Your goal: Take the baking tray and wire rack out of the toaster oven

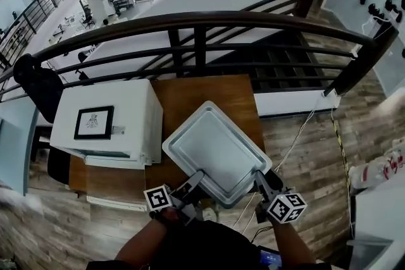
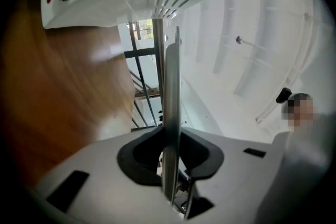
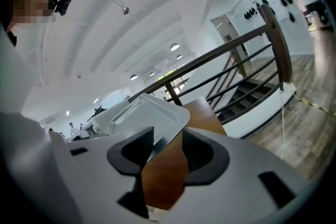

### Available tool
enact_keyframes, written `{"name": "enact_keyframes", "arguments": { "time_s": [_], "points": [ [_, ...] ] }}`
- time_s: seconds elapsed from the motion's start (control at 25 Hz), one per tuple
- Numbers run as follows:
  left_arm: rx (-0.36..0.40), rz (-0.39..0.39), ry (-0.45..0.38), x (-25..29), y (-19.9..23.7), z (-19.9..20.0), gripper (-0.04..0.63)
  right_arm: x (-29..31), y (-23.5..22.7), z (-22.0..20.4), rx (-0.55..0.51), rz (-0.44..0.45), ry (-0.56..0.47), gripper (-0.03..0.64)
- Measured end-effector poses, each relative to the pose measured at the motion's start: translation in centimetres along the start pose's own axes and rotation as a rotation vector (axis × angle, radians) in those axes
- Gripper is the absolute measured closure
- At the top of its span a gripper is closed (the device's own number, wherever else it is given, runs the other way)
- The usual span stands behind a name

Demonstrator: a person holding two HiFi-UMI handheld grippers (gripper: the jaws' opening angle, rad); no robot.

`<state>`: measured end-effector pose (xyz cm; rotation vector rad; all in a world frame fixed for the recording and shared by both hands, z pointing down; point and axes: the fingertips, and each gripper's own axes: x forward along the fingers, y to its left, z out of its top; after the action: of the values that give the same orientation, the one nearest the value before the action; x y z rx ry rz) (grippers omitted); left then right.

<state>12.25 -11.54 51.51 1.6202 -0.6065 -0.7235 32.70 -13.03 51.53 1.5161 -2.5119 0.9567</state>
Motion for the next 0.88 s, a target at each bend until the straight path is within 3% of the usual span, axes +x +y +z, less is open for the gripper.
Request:
{"name": "enact_keyframes", "arguments": {
  "time_s": [0.48,0.88],
  "points": [
    [-0.089,0.115,0.122,3.4,6.3,3.9,0.518,5.6,-3.9,-3.8,0.132,-0.186,0.114,0.443],
    [-0.178,0.168,0.193,4.9,9.8,3.2,0.518,5.8,-6.4,-7.0,0.218,-0.323,0.148,0.446]
  ]
}}
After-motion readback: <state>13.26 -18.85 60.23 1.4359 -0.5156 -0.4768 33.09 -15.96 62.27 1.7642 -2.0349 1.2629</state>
